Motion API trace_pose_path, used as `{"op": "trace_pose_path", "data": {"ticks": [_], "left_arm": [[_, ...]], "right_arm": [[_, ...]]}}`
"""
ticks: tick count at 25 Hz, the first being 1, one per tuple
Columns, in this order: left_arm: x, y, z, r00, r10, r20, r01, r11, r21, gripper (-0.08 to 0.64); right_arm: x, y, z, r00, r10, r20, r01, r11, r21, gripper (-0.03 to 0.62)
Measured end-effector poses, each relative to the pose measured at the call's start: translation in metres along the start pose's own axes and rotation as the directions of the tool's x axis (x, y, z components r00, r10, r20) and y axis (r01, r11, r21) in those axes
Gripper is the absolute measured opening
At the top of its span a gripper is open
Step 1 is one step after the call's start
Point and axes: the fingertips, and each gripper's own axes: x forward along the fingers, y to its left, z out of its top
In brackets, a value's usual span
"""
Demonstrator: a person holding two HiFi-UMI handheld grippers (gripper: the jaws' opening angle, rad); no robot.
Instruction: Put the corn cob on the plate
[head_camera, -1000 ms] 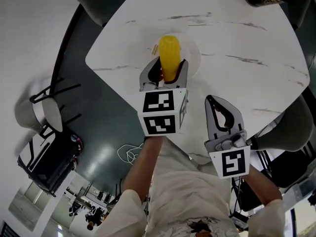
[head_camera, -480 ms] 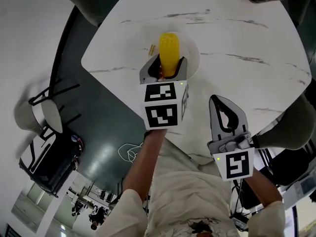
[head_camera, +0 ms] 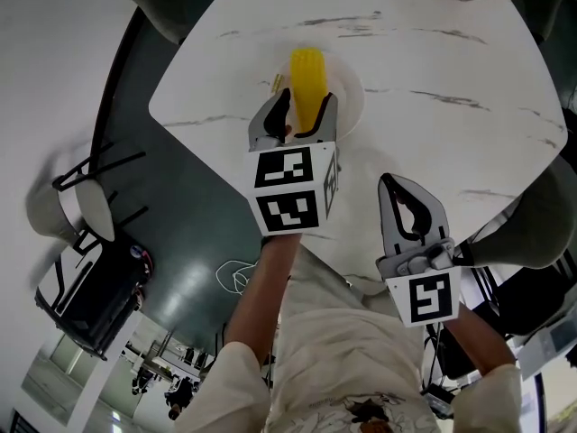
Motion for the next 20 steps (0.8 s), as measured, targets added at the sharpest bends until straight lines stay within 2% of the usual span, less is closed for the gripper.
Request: {"op": "trace_pose_path", "data": {"ticks": [9, 12, 15, 17, 20], "left_arm": [[-0.04, -0.015, 0.011, 0.999, -0.006, 0.046, 0.007, 1.0, -0.004, 0.261], [-0.061, -0.028, 0.02, 0.996, -0.025, 0.083, 0.025, 1.0, 0.001, 0.259], [-0.085, -0.036, 0.028, 0.993, -0.012, 0.117, 0.012, 1.0, 0.005, 0.258], [-0.101, -0.042, 0.028, 0.992, -0.001, 0.125, 0.002, 1.0, -0.003, 0.208], [-0.122, -0.052, 0.026, 0.99, 0.011, 0.139, -0.012, 1.0, 0.006, 0.204]], "right_arm": [[-0.03, 0.005, 0.023, 0.999, 0.001, 0.042, 0.0, 0.999, -0.034, -0.003], [-0.043, 0.005, 0.031, 0.999, 0.013, 0.049, -0.01, 0.998, -0.062, -0.003], [-0.053, 0.01, 0.04, 0.997, 0.037, 0.064, -0.032, 0.995, -0.09, -0.003], [-0.06, 0.012, 0.04, 0.997, 0.044, 0.06, -0.038, 0.995, -0.095, -0.003], [-0.071, 0.012, 0.045, 0.996, 0.052, 0.077, -0.043, 0.994, -0.104, -0.003]]}}
